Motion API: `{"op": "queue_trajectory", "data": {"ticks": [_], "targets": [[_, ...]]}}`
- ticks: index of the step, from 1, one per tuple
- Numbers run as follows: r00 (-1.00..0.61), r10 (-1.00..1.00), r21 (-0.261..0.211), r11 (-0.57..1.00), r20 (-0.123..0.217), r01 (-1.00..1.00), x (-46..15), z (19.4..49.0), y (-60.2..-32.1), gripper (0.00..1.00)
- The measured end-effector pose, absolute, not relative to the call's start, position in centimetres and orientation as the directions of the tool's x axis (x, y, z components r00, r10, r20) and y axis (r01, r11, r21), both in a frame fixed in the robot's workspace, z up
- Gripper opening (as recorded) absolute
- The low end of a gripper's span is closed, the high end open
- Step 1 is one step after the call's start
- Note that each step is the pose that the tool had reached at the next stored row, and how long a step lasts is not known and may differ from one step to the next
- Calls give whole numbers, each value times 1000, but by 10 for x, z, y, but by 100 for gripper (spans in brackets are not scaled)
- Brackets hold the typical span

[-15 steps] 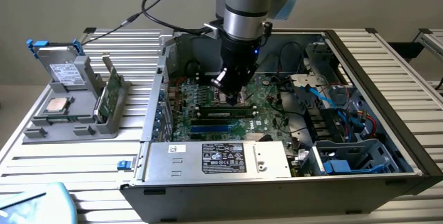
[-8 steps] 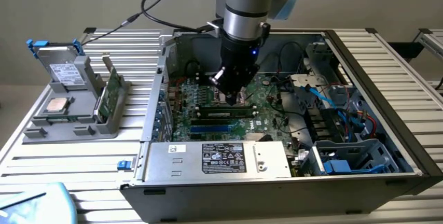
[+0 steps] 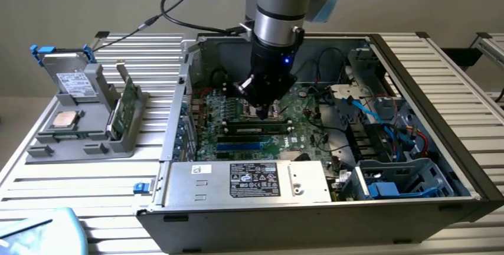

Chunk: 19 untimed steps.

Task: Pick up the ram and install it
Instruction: 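Press down the ram until it locks into place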

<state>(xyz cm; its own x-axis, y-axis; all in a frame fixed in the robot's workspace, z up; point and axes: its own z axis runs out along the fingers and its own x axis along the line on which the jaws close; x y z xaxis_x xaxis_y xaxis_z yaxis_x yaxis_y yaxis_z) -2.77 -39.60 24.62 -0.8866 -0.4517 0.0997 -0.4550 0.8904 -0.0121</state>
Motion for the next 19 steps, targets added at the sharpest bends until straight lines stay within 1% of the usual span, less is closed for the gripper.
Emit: {"op": "queue_trajectory", "data": {"ticks": [19], "targets": [[-981,-165,-12,986,100,-167,-28,245,-396,11]]}}
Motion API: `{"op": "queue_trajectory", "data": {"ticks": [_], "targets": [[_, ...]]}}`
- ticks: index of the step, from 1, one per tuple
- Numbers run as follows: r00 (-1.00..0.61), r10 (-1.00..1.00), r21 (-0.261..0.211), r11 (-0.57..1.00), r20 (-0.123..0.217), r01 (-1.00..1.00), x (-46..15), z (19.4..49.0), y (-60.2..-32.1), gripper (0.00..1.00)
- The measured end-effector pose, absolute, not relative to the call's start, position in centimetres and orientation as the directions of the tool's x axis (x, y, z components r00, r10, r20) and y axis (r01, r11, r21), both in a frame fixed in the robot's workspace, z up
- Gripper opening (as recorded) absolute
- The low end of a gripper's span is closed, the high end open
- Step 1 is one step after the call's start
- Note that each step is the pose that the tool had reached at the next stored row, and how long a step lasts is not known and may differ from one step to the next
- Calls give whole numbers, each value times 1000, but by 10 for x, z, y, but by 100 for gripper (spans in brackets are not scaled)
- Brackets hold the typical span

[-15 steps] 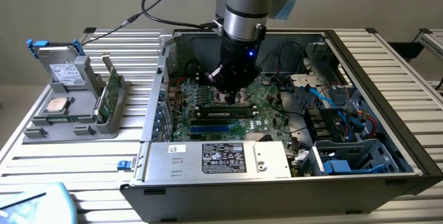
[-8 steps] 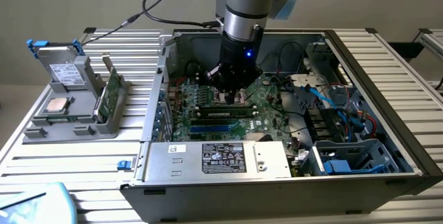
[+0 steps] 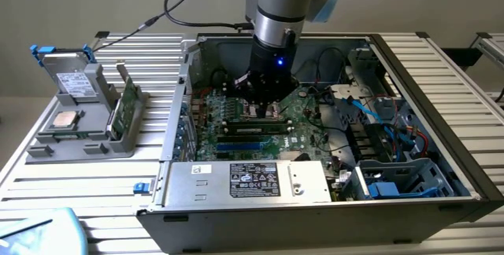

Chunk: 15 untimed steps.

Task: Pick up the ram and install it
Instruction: 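Press down the ram until it locks into place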

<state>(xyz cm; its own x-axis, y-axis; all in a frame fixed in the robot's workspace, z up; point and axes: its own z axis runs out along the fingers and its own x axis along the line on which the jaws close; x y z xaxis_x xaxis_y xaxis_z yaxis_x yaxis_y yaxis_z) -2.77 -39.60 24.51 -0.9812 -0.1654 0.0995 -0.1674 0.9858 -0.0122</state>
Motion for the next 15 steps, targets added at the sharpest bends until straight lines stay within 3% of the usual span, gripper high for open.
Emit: {"op": "queue_trajectory", "data": {"ticks": [15], "targets": [[-997,-49,-56,997,63,-53,-28,245,-396,11]]}}
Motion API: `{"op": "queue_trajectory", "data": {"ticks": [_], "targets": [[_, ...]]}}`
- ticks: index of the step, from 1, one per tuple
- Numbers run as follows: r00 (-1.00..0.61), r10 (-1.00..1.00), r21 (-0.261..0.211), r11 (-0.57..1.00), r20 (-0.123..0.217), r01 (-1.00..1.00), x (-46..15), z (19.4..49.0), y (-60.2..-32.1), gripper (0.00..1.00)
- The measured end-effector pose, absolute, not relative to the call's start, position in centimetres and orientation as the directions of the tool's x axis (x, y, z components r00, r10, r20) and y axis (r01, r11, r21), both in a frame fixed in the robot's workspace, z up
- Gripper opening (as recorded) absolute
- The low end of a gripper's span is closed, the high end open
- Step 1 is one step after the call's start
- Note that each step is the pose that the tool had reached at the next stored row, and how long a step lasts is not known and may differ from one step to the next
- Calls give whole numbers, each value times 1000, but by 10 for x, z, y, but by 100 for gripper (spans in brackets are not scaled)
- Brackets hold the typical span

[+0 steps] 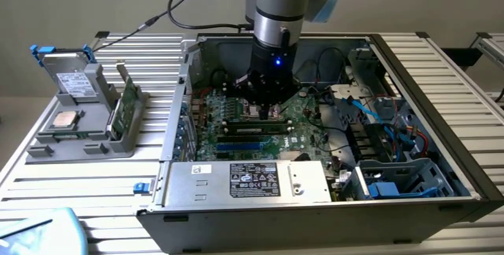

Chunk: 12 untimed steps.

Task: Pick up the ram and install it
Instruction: 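Press down the ram until it locks into place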

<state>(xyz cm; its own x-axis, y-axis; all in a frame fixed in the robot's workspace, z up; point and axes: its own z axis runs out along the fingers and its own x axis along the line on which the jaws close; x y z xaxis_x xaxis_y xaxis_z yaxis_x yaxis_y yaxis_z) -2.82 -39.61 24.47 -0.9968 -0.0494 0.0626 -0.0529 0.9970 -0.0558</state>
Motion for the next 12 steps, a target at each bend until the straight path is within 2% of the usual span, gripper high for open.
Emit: {"op": "queue_trajectory", "data": {"ticks": [4,12], "targets": [[-997,-35,-57,998,61,-39,-31,245,-396,11],[-999,12,-77,997,36,9,-32,243,-396,11]]}}
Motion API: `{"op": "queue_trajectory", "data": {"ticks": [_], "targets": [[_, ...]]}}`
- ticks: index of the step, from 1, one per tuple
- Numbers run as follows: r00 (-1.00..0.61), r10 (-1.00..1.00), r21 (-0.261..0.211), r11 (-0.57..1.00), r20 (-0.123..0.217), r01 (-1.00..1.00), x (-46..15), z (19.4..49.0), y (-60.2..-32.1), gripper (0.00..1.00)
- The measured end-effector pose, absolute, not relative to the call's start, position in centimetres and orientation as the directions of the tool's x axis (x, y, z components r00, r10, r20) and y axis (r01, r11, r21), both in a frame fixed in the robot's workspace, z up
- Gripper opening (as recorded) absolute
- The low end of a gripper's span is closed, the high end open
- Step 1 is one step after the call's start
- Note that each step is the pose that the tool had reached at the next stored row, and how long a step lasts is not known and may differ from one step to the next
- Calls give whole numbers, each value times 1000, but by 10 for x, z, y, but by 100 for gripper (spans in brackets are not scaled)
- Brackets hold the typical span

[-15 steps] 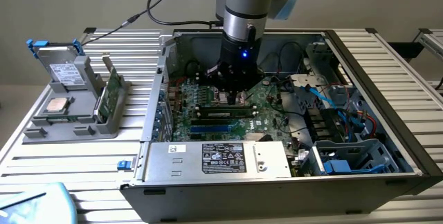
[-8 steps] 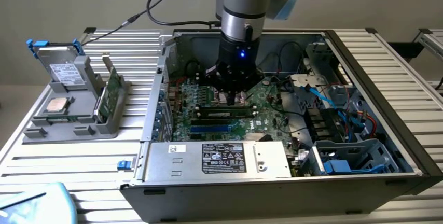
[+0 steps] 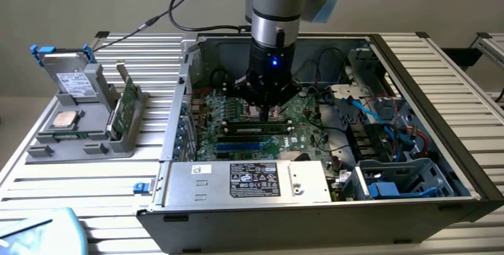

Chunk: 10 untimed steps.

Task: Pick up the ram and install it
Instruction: 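Press down the ram until it locks into place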

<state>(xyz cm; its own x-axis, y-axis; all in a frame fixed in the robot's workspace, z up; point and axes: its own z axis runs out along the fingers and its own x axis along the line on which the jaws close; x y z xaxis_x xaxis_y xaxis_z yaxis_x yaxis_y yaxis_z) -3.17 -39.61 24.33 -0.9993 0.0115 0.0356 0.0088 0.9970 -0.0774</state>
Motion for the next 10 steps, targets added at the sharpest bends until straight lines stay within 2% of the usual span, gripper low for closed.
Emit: {"op": "queue_trajectory", "data": {"ticks": [10], "targets": [[-999,21,-72,997,35,18,-35,243,-396,11]]}}
